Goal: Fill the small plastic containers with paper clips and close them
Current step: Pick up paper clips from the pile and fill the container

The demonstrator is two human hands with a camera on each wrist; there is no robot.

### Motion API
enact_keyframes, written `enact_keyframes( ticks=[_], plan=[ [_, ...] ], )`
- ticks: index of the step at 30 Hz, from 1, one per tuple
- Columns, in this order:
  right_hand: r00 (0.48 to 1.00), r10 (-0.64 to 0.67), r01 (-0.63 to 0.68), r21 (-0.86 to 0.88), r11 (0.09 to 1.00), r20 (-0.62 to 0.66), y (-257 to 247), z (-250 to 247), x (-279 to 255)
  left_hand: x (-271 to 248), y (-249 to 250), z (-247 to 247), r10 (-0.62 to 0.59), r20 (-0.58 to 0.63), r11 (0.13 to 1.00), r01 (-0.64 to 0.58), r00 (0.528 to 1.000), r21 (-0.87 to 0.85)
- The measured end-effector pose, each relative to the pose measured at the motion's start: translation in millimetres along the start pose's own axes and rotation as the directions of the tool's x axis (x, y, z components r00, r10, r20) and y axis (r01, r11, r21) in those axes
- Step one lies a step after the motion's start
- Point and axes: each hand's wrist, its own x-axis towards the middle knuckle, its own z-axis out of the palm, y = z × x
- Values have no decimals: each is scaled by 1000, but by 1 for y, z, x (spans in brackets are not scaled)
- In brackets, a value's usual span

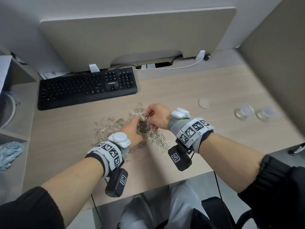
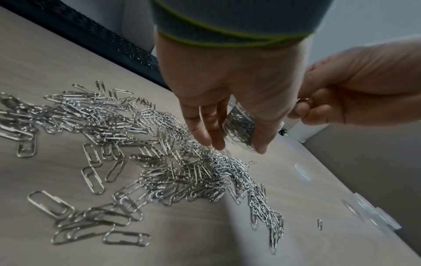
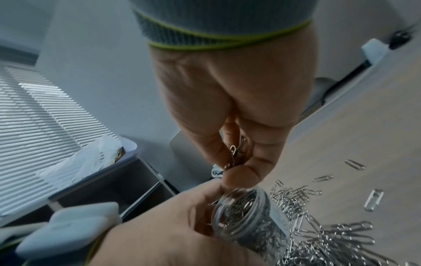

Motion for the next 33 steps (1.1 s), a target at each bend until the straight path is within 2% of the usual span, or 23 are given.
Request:
enact_keyframes(
  ticks=[4, 6, 10, 16, 21, 26, 30, 33],
  plan=[
    [999, -37, 37, -130, 991, 1, -7, 3, -2, 2, 4, 0, -27, 4, 999, 27, 1000, 23],
    [998, -53, 55, -137, 989, 20, -8, 3, -5, 2, 6, 1, -29, -1, 999, 29, 1000, 25],
    [997, -70, 74, -100, 992, 45, -11, 1, -5, 3, 8, 2, -45, -10, 999, 45, 999, 20],
    [996, -82, 82, 3, 997, 17, -9, -3, -5, 3, 8, 2, -33, -25, 999, 33, 999, -24],
    [993, -114, 114, -15, 993, 8, -8, -4, -4, 2, 8, 1, -34, -20, 999, 34, 999, -18],
    [989, -145, 145, 41, 989, -9, -6, -10, -5, 0, 5, 1, -29, -33, 999, 29, 999, -25],
    [997, -34, 40, 98, 994, -69, 14, -25, -3, 0, 4, -1, -28, -66, 999, 26, 997, -26],
    [988, 124, -129, -44, 991, -96, 47, -34, 1, 0, 0, -2, -45, -61, 999, 45, 997, -9]
  ],
)
